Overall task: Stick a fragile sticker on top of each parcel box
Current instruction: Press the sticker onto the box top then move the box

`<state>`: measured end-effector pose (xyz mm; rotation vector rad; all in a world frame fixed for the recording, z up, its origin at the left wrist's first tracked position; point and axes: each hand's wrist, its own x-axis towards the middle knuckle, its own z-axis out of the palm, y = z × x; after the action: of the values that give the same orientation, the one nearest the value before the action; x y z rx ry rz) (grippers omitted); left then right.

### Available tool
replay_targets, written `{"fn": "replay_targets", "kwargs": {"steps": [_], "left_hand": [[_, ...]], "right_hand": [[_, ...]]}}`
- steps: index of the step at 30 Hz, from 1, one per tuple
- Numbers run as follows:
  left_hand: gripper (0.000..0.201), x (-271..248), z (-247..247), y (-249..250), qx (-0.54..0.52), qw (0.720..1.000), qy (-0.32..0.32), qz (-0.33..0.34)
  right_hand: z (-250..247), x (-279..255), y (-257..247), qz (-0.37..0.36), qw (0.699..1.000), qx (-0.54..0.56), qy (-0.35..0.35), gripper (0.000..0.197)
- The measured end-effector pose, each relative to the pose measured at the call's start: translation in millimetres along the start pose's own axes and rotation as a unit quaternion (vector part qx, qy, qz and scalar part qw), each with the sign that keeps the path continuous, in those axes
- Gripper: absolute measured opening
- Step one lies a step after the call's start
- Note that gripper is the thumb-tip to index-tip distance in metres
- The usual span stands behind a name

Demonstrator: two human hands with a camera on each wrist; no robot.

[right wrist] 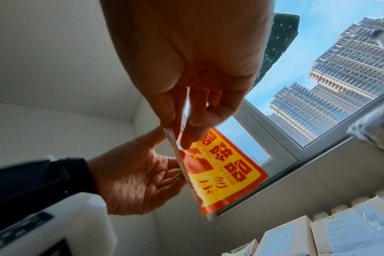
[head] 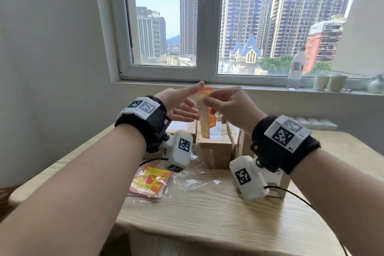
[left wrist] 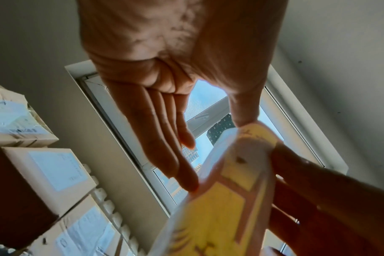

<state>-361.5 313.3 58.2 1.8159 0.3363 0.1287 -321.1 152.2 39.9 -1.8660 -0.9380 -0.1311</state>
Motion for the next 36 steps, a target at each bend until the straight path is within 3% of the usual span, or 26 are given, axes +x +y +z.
{"fn": "replay_targets", "kwargs": {"steps": [6, 10, 13, 17, 21, 27, 33, 36], "left_hand": [[0.03, -4, 9, 9, -0.049, 0.999, -0.023, 0.008], [0.017, -3, 16, 11, -0.029, 0.999, -0.014, 0.029], [0.02, 3, 18, 11, -0.051, 0.997, 0.039, 0.046], [0.017, 10, 26, 14, -0.051, 0.997, 0.007, 0.054], [0.024, 17, 47, 19, -0.054, 0.996, -0.029, 0.059], [0.026, 25, 82, 26, -0.092, 0.991, -0.078, 0.05], [0.043, 32, 113, 25, -0.147, 0.985, -0.082, 0.034], [0.036, 39, 122, 21, -0.112, 0.992, -0.043, 0.042]], "right_hand": [[-10, -7, 2, -0.025, 1.0, -0.009, 0.002, 0.014], [-16, -10, 7, -0.021, 1.0, -0.006, 0.011, 0.016], [-29, -15, 8, -0.023, 0.999, 0.004, 0.029, 0.018], [-58, -16, 16, 0.022, 0.988, 0.027, 0.148, 0.003], [-88, -22, 33, 0.113, 0.984, 0.051, 0.13, 0.008], [-114, -34, 55, 0.181, 0.965, 0.095, 0.167, 0.012], [-136, -40, 71, 0.204, 0.959, 0.06, 0.187, 0.02], [-139, -42, 79, 0.223, 0.953, 0.038, 0.2, 0.018]]}}
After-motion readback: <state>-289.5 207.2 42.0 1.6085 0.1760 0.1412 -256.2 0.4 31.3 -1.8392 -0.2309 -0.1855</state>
